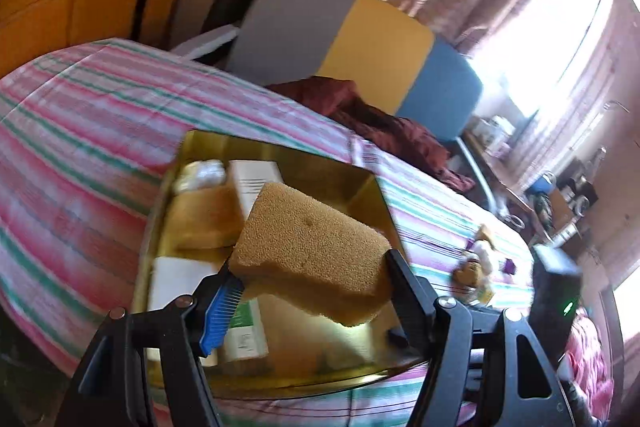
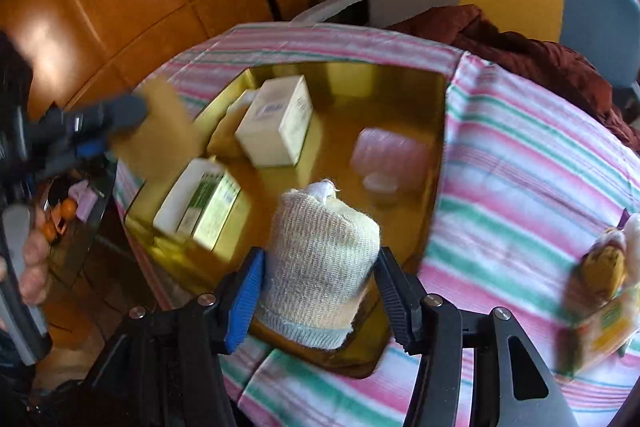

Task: Organize objects
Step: 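Carry sponge and sock into the gold tray and open both tools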

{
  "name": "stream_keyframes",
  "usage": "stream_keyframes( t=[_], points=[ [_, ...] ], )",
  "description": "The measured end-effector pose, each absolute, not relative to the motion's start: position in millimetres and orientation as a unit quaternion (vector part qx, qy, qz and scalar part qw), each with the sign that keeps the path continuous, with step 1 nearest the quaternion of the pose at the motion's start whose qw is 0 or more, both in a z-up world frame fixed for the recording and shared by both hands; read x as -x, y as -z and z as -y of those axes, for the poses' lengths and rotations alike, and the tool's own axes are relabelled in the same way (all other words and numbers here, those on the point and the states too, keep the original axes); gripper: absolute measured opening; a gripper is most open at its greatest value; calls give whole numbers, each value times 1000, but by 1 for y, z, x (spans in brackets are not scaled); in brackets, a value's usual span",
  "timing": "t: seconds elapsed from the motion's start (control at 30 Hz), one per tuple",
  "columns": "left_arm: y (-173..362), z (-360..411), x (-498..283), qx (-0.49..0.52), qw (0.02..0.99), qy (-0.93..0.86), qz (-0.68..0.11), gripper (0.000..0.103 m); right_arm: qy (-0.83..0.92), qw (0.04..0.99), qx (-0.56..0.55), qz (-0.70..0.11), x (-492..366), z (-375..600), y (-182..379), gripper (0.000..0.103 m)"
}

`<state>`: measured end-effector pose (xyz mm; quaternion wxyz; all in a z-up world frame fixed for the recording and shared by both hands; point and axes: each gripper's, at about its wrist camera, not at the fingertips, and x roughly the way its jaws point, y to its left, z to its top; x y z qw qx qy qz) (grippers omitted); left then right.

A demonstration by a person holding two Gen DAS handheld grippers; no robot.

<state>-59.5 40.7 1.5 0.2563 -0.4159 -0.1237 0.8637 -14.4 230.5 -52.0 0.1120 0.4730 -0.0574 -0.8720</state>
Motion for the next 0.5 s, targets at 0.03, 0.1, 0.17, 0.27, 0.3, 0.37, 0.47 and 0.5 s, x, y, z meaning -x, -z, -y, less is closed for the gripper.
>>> stream_keyframes(
  t=[0.03,0.1,0.17,0.27,0.3,0.37,0.47,0.5],
  points=[
    [-3,-47,60,415,263,-862,121,70,872,113,-474,57,13,-229,53,57],
    [-7,-59,61,411,276,-861,116,70,871,111,-475,54,10,-225,58,57],
    [-11,-65,60,405,283,-862,113,70,871,110,-476,58,9,-225,61,57],
    [-12,-70,63,405,285,-862,108,70,869,111,-478,60,9,-225,65,57],
    [-12,-71,64,405,283,-863,105,70,868,113,-479,61,10,-224,67,57],
    [-11,-69,68,406,268,-868,98,70,867,117,-479,65,10,-222,68,57],
    [-6,-55,76,409,241,-875,92,70,868,125,-475,75,12,-217,67,57],
    [-5,-49,77,410,232,-877,93,70,868,131,-473,76,13,-214,67,57]
  ],
)
